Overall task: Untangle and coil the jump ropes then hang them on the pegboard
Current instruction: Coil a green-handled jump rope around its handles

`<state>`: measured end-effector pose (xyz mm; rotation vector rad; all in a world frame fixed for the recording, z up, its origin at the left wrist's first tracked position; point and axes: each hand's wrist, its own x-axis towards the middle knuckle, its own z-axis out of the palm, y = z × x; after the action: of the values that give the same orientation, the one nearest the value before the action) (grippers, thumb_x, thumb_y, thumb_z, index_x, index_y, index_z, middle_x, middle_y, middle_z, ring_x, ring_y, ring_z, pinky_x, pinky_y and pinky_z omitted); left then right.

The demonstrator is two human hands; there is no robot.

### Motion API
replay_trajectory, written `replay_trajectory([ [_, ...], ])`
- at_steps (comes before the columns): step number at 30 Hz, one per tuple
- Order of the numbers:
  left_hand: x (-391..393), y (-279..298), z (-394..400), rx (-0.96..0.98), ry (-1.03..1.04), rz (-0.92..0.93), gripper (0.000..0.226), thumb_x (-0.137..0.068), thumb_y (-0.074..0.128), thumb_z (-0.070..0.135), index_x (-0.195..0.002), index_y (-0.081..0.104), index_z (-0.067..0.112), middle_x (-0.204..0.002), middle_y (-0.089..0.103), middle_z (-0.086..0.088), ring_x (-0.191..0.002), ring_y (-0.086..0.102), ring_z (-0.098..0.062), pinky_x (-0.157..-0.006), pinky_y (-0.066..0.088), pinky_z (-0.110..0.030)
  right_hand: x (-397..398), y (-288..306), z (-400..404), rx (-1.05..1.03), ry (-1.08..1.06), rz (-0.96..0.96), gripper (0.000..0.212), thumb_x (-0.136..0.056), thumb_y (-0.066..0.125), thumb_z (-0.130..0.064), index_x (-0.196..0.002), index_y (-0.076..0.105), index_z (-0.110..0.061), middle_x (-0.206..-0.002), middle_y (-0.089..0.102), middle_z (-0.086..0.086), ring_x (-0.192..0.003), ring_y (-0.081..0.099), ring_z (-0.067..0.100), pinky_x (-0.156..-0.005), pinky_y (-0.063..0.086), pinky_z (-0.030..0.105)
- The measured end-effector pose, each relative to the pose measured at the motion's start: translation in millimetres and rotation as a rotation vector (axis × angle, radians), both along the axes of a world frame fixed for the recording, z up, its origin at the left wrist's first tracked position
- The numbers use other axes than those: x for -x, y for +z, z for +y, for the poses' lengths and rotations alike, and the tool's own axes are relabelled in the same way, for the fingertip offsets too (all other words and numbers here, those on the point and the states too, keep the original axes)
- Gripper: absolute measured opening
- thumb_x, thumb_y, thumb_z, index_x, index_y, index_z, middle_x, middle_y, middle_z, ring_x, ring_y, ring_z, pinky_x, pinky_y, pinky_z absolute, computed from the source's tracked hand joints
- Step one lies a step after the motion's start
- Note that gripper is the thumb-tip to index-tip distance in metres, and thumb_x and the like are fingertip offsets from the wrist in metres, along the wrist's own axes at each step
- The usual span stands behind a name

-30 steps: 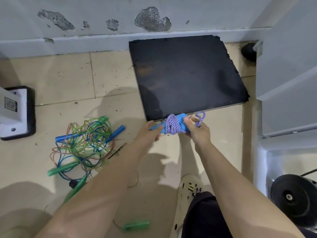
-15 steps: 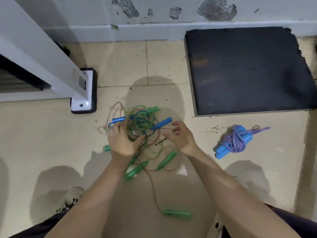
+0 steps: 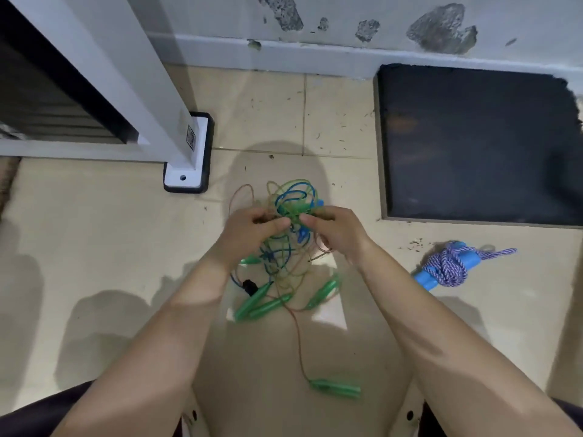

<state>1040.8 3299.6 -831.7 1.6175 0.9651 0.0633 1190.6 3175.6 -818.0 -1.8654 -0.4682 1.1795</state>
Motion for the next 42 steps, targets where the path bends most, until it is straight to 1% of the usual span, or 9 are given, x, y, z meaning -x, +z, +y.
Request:
replay_trajectory([
  [2, -3.7, 41.3, 2.5, -0.036, 0.031, -0.047, 0.016, -0.082, 0.078, 0.029, -0.080, 0.074, 0.013, -0.075, 0.069, 0.002, -0.070, 0.062, -0.006, -0.065, 0.046, -0.009, -7.5, 39.1, -5.9, -0.024, -0.027, -0.021, 0.014, -0.089, 0.071, -0.018, -0.078, 0.069, -0.010, -0.040, 0.047, -0.014, -0.040, 0.040, 0.003, -0.043, 0.029, 0.013],
  [5, 1.2, 111.3, 6.1, -0.038, 0.091, -0.149, 0.030, -0.082, 0.073, 0.031, -0.066, 0.068, 0.007, -0.061, 0.066, -0.005, -0.063, 0.056, -0.027, -0.069, 0.048, -0.033, -14.7, 109.2, -15.5, -0.065, -0.028, -0.112, 0.036, -0.088, 0.071, -0.027, -0.063, 0.057, -0.005, -0.047, 0.038, -0.002, -0.045, 0.032, 0.012, -0.045, 0.025, 0.023],
  [9, 19.8, 222.4, 2.7, -0.161, 0.109, -0.180, 0.039, -0.088, 0.070, 0.031, -0.057, 0.055, 0.012, -0.049, 0.049, 0.002, -0.045, 0.043, -0.010, -0.047, 0.034, -0.021, -10.5, 210.3, -36.3, -0.144, 0.046, -0.174, 0.022, -0.084, 0.075, -0.029, -0.077, 0.070, -0.009, -0.047, 0.039, -0.008, -0.043, 0.031, 0.009, -0.044, 0.027, 0.021],
  [13, 57.3, 322.5, -2.0, -0.284, 0.178, -0.251, 0.036, -0.084, 0.070, 0.050, -0.074, 0.060, 0.017, -0.062, 0.047, -0.001, -0.051, 0.042, -0.011, -0.044, 0.031, -0.021, 0.5, 301.5, -70.5, -0.223, 0.045, -0.297, 0.018, -0.083, 0.075, -0.027, -0.090, 0.074, -0.010, -0.050, 0.047, -0.016, -0.051, 0.035, 0.010, -0.049, 0.030, 0.022],
  [17, 94.6, 384.2, -10.7, -0.400, 0.164, -0.367, 0.026, -0.093, 0.064, 0.028, -0.081, 0.066, 0.005, -0.059, 0.056, 0.000, -0.045, 0.049, -0.002, -0.048, 0.039, -0.015, 7.1, 362.9, -102.6, -0.381, -0.212, -0.436, 0.010, -0.090, 0.069, -0.026, -0.086, 0.067, -0.017, -0.053, 0.053, -0.014, -0.053, 0.043, 0.014, -0.056, 0.038, 0.027],
  [25, 121.4, 376.0, -30.6, -0.257, 0.339, -0.539, 0.009, -0.095, 0.061, 0.014, -0.093, 0.068, 0.008, -0.081, 0.070, -0.005, -0.067, 0.067, -0.019, -0.065, 0.052, -0.020, 14.2, 394.8, -128.0, -0.562, -0.437, -0.496, 0.010, -0.093, 0.063, -0.023, -0.083, 0.062, -0.019, -0.064, 0.061, -0.001, -0.054, 0.057, 0.014, -0.075, 0.051, 0.040],
  [30, 112.9, 363.6, -39.0, -0.113, 0.208, -0.588, 0.012, -0.094, 0.060, 0.009, -0.085, 0.068, 0.009, -0.077, 0.068, -0.003, -0.072, 0.062, -0.018, -0.076, 0.051, -0.028, 22.5, 375.4, -130.4, -0.333, -0.108, -0.475, 0.014, -0.091, 0.065, -0.025, -0.089, 0.066, -0.011, -0.068, 0.065, 0.004, -0.059, 0.059, 0.020, -0.077, 0.052, 0.045],
  [38, 98.9, 368.6, -62.9, 0.197, 0.023, -0.655, 0.005, -0.084, 0.066, 0.012, -0.079, 0.063, 0.010, -0.073, 0.059, -0.002, -0.066, 0.057, -0.010, -0.060, 0.048, -0.018, 49.8, 329.1, -105.3, 0.055, 0.460, -0.545, 0.061, -0.073, 0.078, -0.054, -0.123, 0.052, -0.030, -0.071, 0.058, -0.002, -0.052, 0.054, 0.013, -0.053, 0.044, 0.020],
  [42, 88.2, 349.8, -57.3, -0.261, -0.089, -0.327, 0.014, -0.077, 0.080, 0.018, -0.082, 0.067, 0.022, -0.075, 0.052, 0.002, -0.064, 0.047, -0.007, -0.064, 0.038, -0.020, 50.2, 333.9, -94.8, -0.041, 0.409, -0.647, 0.013, -0.086, 0.074, -0.032, -0.089, 0.070, -0.019, -0.067, 0.051, -0.006, -0.053, 0.048, 0.007, -0.050, 0.046, 0.020],
])
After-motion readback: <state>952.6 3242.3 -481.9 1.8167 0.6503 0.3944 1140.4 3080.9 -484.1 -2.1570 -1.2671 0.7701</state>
